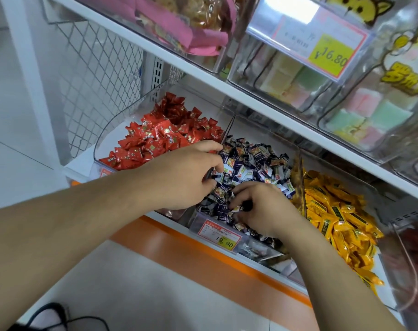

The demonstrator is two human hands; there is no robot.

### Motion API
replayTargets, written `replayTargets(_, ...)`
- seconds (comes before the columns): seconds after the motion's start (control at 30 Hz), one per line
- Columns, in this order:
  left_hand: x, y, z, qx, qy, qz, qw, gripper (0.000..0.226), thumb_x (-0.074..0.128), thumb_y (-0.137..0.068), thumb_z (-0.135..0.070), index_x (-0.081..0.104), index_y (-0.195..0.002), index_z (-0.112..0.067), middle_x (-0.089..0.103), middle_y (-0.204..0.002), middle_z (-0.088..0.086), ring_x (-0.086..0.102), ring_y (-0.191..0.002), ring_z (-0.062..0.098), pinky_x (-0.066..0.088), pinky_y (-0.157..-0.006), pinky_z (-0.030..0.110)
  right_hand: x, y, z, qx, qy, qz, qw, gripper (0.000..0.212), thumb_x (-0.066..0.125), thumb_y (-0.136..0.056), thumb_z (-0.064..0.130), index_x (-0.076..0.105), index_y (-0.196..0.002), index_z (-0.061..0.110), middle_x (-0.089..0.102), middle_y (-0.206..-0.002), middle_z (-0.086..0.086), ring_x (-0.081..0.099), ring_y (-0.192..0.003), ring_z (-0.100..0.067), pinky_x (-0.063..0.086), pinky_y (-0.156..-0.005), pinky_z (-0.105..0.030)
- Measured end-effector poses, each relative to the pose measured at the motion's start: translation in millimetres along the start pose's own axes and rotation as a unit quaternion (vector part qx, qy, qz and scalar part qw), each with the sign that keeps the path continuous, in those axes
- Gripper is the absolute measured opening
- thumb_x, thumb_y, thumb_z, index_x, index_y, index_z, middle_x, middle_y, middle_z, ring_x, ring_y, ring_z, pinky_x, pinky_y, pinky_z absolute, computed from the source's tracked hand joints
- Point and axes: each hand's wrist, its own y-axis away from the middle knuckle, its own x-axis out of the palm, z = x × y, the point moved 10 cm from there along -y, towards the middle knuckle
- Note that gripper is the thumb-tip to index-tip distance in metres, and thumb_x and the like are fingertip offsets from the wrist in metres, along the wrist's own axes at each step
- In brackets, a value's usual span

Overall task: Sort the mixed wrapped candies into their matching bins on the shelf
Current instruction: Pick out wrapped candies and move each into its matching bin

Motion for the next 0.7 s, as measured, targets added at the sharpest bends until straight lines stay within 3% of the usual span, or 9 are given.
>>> replayTargets(0.37, 0, 0, -1, -0.002, 0.0, 0.008, 1.0, 0.024, 0.058, -0.103, -0.037, 0.059, -0.126, -0.038, 0.015, -0.166, -0.026, 0.037, -0.147, 0.01, 0.036, -0.109, 0.026, -19, 11, -9, 0.044, 0.017, 0.0, 0.999, 0.026, 0.083, -0.082, 0.025, 0.077, -0.098, 0.045, 0.054, -0.139, 0.028, 0.054, -0.129, -0.01, 0.049, -0.107, -0.043)
replayTargets(0.47, 1, -1, 1, -0.002, 0.004, 0.011, 1.0, 0.023, 0.06, -0.102, -0.036, 0.06, -0.125, -0.038, 0.016, -0.165, -0.026, 0.037, -0.148, 0.01, 0.039, -0.111, 0.029, -25, 16, -1, 0.037, 0.019, 0.027, 0.999, 0.031, 0.084, -0.083, 0.034, 0.076, -0.112, 0.044, 0.056, -0.14, 0.023, 0.053, -0.13, -0.01, 0.047, -0.109, -0.04)
replayTargets(0.53, 0, -2, 3, -0.007, 0.01, 0.016, 1.0, 0.024, 0.061, -0.101, -0.037, 0.061, -0.125, -0.04, 0.017, -0.164, -0.028, 0.036, -0.148, 0.009, 0.036, -0.114, 0.03, -31, 17, 7, 0.026, -0.02, 0.029, 0.999, 0.03, 0.081, -0.084, 0.045, 0.075, -0.114, 0.046, 0.062, -0.133, 0.025, 0.058, -0.12, -0.006, 0.05, -0.107, -0.036)
replayTargets(0.63, -2, -5, 5, -0.015, 0.014, 0.014, 1.0, 0.029, 0.064, -0.099, -0.039, 0.06, -0.127, -0.044, 0.02, -0.162, -0.032, 0.033, -0.148, 0.007, 0.033, -0.119, 0.035, -57, 7, 12, 0.031, -0.022, -0.089, 0.995, 0.021, 0.068, -0.092, 0.045, 0.074, -0.112, 0.045, 0.073, -0.11, 0.019, 0.067, -0.099, -0.01, 0.061, -0.088, -0.042)
replayTargets(0.7, -3, -5, 5, -0.019, 0.012, 0.009, 1.0, 0.036, 0.066, -0.098, -0.039, 0.057, -0.133, -0.044, 0.022, -0.161, -0.031, 0.032, -0.148, 0.005, 0.029, -0.121, 0.033, -66, -1, 17, 0.031, 0.013, -0.166, 0.986, 0.029, 0.065, -0.093, 0.041, 0.07, -0.122, 0.04, 0.073, -0.113, 0.01, 0.067, -0.105, -0.02, 0.061, -0.087, -0.045)
